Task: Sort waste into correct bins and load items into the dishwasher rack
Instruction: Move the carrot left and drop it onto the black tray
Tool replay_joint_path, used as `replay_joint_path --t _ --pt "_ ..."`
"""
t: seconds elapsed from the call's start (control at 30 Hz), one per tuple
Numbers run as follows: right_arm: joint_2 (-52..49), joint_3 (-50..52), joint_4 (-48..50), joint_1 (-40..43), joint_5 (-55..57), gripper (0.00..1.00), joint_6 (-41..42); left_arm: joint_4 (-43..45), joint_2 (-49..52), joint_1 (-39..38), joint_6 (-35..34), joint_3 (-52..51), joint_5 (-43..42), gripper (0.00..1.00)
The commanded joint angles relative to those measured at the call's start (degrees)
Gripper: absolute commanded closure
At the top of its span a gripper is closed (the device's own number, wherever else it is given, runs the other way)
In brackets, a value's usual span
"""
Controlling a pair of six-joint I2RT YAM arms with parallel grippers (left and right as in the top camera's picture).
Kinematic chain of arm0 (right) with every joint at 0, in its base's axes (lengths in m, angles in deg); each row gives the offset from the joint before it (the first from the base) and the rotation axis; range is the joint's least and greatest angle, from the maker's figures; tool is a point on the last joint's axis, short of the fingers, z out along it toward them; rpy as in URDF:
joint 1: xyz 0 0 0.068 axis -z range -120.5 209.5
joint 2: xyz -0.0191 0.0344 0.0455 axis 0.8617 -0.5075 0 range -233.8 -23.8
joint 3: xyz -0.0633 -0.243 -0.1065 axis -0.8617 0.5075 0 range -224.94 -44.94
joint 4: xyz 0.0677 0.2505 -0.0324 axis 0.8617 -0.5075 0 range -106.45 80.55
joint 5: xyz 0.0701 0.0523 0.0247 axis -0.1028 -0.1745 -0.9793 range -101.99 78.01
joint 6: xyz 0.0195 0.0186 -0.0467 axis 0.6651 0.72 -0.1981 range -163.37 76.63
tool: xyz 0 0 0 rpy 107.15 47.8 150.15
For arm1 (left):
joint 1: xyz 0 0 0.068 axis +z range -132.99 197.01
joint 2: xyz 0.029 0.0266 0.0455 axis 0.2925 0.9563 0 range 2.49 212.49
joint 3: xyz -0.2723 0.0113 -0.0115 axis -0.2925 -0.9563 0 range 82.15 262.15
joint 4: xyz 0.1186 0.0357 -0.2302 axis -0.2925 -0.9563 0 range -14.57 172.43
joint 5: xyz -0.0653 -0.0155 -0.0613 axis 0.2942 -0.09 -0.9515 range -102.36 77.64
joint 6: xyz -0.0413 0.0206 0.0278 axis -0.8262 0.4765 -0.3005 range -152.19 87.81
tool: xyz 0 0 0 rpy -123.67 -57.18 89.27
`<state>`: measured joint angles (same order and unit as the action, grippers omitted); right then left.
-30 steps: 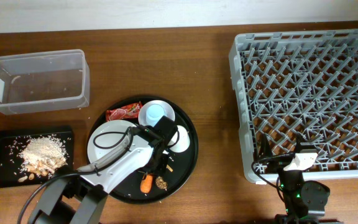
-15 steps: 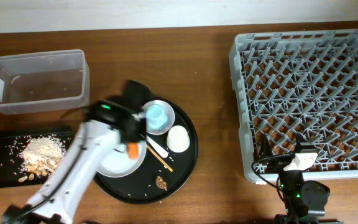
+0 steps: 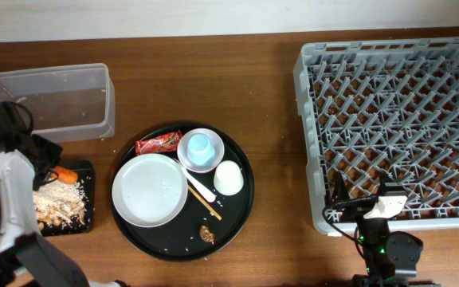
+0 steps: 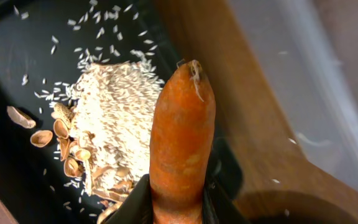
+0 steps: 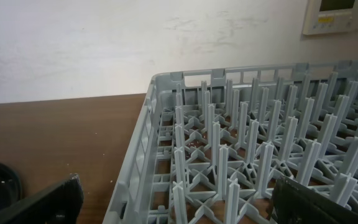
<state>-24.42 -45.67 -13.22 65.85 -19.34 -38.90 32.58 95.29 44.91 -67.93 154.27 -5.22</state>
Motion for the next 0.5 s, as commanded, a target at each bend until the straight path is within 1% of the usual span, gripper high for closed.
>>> replay_joint_path --t 0.0,0.2,0.23,0.27,0.33,0.4,0.47 --pt "0.4 0.4 -0.1 0.4 0.5 0.01 0.0 0.1 5.0 2.7 -2.3 1.0 0.2 0.81" --pt "0.4 0.4 -0.1 0.4 0.5 0.01 0.0 -0.3 11.2 6.8 -2.5 1.0 0.2 0.81" --pt "0.4 0.4 -0.1 0.4 0.5 0.01 0.0 -0.4 11.6 7.3 -2.5 1.0 0.2 0.66" --pt "0.4 0.4 -0.1 0.4 0.5 0.01 0.0 -0.3 11.7 7.5 -2.5 1.0 0.2 0.62" --pt "0.4 0.4 -0.1 0.4 0.5 0.01 0.0 -0.4 11.7 7.8 -2.5 1.0 0.2 0.62" --pt "0.4 0.4 -0.1 0.4 0.5 0.01 0.0 -0.7 11.7 7.8 -2.5 1.0 -0.3 0.58" --pt "0.4 0.4 -0.1 0.4 0.5 0.01 0.0 -0.8 11.6 7.8 -2.4 1.0 -4.2 0.58"
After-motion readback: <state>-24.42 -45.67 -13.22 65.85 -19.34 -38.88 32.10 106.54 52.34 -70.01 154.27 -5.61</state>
